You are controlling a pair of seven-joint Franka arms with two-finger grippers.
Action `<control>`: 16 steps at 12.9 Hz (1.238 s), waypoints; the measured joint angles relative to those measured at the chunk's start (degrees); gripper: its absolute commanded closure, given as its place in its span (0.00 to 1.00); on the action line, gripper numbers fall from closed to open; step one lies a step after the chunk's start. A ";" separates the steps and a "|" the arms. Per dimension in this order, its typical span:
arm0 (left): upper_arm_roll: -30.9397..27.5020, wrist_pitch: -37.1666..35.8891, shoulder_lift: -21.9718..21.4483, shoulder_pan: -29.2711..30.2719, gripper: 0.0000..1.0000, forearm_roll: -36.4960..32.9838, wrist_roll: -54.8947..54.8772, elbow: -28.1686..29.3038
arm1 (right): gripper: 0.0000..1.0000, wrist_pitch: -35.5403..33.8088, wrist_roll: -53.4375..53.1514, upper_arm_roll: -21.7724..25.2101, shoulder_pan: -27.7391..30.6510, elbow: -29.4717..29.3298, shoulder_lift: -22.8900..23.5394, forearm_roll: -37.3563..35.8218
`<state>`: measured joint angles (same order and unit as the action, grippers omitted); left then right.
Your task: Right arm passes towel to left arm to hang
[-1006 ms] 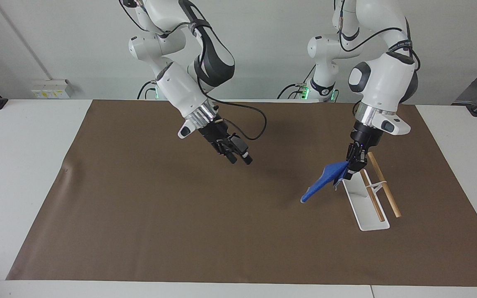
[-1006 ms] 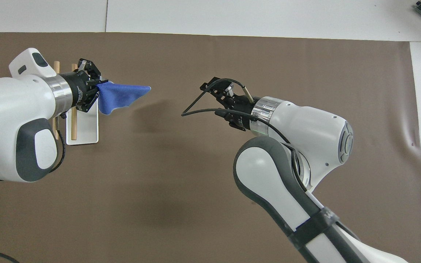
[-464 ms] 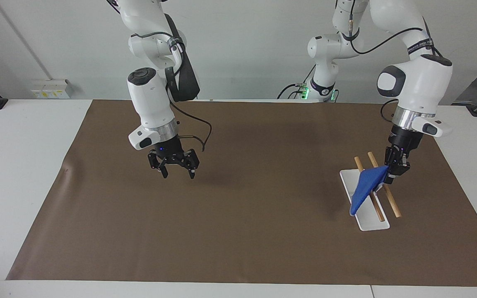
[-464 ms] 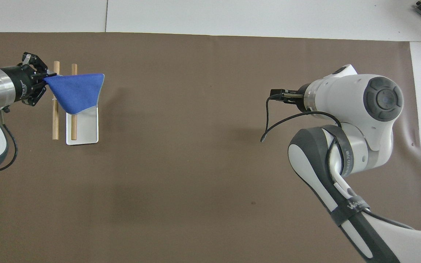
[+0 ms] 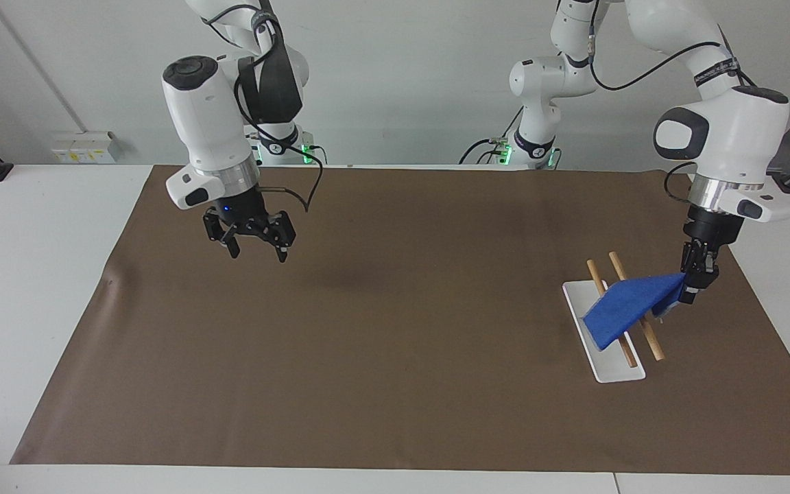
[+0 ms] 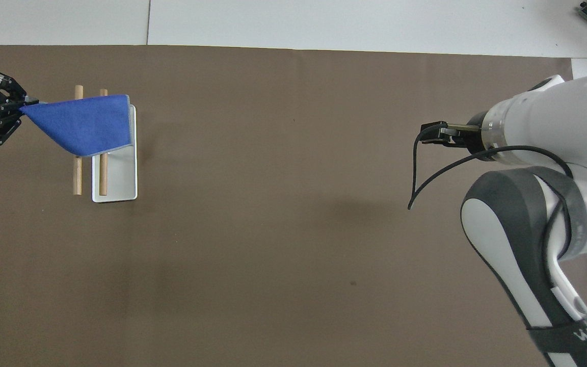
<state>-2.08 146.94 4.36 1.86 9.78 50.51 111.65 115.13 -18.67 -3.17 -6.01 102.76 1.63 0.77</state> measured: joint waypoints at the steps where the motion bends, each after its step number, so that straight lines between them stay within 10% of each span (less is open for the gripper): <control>1: -0.41 0.00 0.28 0.00 1.00 -1.17 -0.54 -0.38 | 0.00 -1.65 0.00 0.00 0.00 -0.14 -1.28 0.00; 11: -1.20 2.40 3.92 0.01 1.00 -4.61 -2.63 -0.41 | 0.00 -22.31 11.04 10.10 0.39 -12.42 -2.73 -0.01; 13: -1.23 2.79 4.17 0.02 0.50 -4.61 -2.66 -0.27 | 0.00 -24.12 11.67 11.38 0.45 -12.52 -2.73 -0.01; 16: -1.65 3.11 4.27 0.20 0.13 -4.61 -2.81 -0.29 | 0.00 -25.18 13.05 11.76 1.55 -12.40 -2.72 -0.03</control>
<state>-3.74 150.06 8.63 2.06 5.16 47.70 111.36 89.94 -5.62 8.59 -4.46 90.36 -1.09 0.74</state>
